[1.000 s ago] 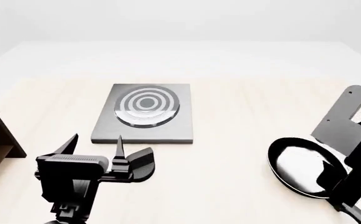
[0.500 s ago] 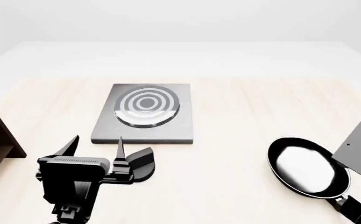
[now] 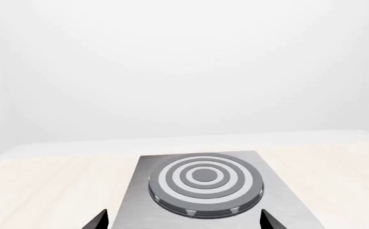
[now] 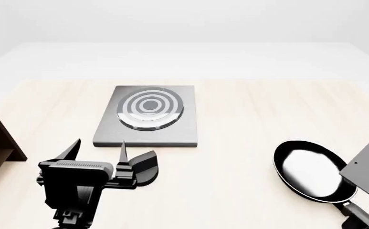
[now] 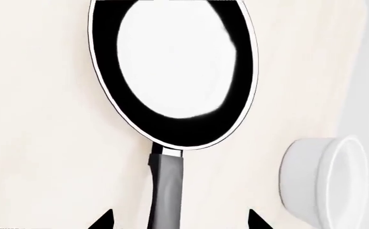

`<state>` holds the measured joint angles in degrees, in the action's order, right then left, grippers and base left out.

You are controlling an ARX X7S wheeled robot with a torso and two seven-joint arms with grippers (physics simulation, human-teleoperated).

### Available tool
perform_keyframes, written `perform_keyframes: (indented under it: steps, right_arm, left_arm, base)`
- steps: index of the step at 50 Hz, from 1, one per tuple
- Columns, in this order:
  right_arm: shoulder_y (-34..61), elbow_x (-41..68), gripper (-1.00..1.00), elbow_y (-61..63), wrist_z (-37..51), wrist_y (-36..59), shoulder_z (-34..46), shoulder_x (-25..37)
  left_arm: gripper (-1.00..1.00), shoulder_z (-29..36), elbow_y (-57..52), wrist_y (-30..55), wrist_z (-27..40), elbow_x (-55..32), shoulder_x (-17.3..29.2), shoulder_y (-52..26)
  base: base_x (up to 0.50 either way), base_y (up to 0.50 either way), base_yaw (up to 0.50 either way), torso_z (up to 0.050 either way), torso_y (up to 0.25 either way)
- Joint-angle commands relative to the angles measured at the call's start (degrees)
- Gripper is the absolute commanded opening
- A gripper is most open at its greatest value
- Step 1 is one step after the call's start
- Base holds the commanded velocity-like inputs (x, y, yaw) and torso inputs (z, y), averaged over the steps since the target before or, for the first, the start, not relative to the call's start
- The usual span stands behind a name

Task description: Turn on the stove and put the frying pan on it.

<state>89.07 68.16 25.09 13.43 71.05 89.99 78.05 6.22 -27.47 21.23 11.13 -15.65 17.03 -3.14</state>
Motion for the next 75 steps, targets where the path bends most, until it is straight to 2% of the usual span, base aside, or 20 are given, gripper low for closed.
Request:
perform_keyframes:
  steps: [1, 18, 28, 75]
  right_arm:
    - [-4.0, -0.7, 1.0, -3.5, 1.4, -3.5, 2.3, 0.6]
    - [-6.6, -2.0, 1.0, -5.5, 2.3, -4.7, 3.9, 1.3]
    - [-8.1, -6.0, 1.0, -6.4, 0.6, -7.2, 5.4, 0.0]
    - [-17.2, -7.2, 1.0, -18.5, 2.2, -16.8, 8.2, -5.0]
  left_arm:
    - [1.0, 0.3, 0.0, 0.2, 0.5, 0.1, 0.2, -0.3]
    - [1.0, 1.1, 0.0, 0.2, 1.0, 0.3, 0.5, -0.4]
    - [1.0, 1.3, 0.2, 0.1, 1.1, 0.2, 0.6, -0.4]
    - [1.0, 2.0, 1.7, -1.1, 2.2, 0.1, 1.2, -0.3]
  base:
    - [0.0, 0.0, 0.0, 0.0, 0.0]
    - [0.0, 0.0, 0.0, 0.0, 0.0]
    - [0.0, 0.0, 0.0, 0.0, 0.0]
    - [0.0, 0.0, 0.0, 0.0, 0.0]
